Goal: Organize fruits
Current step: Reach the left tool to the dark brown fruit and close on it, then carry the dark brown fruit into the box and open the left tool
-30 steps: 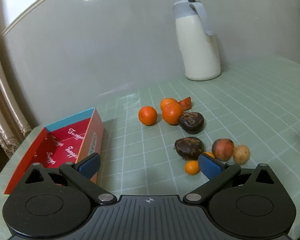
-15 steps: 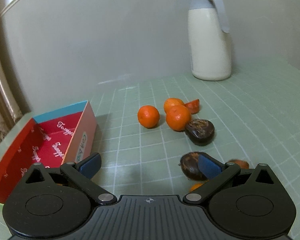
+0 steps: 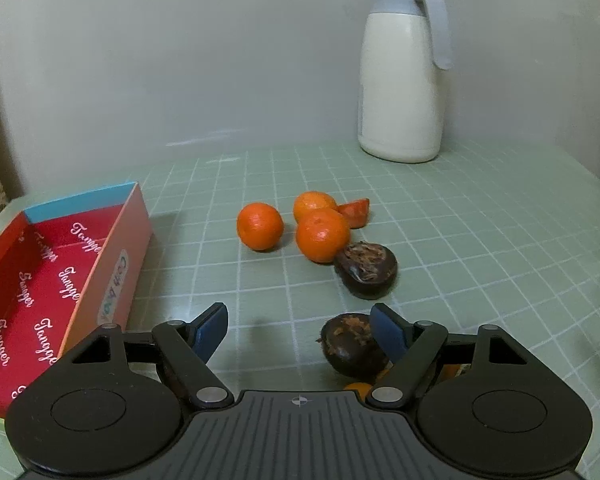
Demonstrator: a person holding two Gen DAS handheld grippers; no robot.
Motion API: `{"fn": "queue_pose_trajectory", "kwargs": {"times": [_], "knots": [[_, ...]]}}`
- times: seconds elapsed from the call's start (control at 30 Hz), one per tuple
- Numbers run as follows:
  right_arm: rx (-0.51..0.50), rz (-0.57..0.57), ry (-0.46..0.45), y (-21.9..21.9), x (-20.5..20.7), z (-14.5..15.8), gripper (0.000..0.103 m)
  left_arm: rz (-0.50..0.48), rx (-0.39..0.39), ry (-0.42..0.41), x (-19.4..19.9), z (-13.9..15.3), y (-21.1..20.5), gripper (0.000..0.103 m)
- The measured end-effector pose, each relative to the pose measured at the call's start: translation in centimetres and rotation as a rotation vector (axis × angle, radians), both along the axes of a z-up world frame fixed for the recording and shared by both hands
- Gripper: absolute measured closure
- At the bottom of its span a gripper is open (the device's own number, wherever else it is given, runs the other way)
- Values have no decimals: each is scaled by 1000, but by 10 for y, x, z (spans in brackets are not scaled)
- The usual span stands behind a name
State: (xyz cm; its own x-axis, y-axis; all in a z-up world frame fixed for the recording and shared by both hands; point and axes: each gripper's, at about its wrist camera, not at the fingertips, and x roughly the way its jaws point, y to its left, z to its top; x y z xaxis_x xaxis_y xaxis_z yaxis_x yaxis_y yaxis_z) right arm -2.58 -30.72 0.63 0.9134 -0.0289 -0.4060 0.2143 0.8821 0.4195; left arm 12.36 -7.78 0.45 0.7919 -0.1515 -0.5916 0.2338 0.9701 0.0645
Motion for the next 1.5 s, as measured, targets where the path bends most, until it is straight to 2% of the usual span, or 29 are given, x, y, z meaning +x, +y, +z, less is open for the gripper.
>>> {"fn": "queue_pose_trajectory", "kwargs": {"times": [0.07, 0.17, 0.27, 0.37, 0.43, 0.77, 1.07, 1.33, 1.5], "knots": [[6, 1, -2, -1, 0, 0, 0, -2, -13, 9, 1, -1, 0, 25], [11, 3, -5, 0, -1, 0, 0, -20, -75, 58, 4, -1, 2, 25], [13, 5, -7, 0, -1, 0, 0, -23, -65, 71, 4, -7, -2, 26], [17, 5, -10, 0, -1, 0, 0, -33, -110, 87, 6, -9, -1, 42], [17, 3, -9, 0, -1, 0, 0, -46, -120, 106, 8, -10, -4, 62], [20, 6, -3, 1, 1, 0, 0, -27, -126, 87, 5, -10, -1, 62], [-6, 21, -2, 8, 2, -1, 0, 3, -112, 51, -5, 1, 17, 63], [-26, 55, 11, 27, 12, -1, 0, 63, -54, -81, -29, 28, 51, 63], [-50, 99, 20, 48, 22, -2, 0, 173, -32, -140, -30, 41, 95, 63]]}}
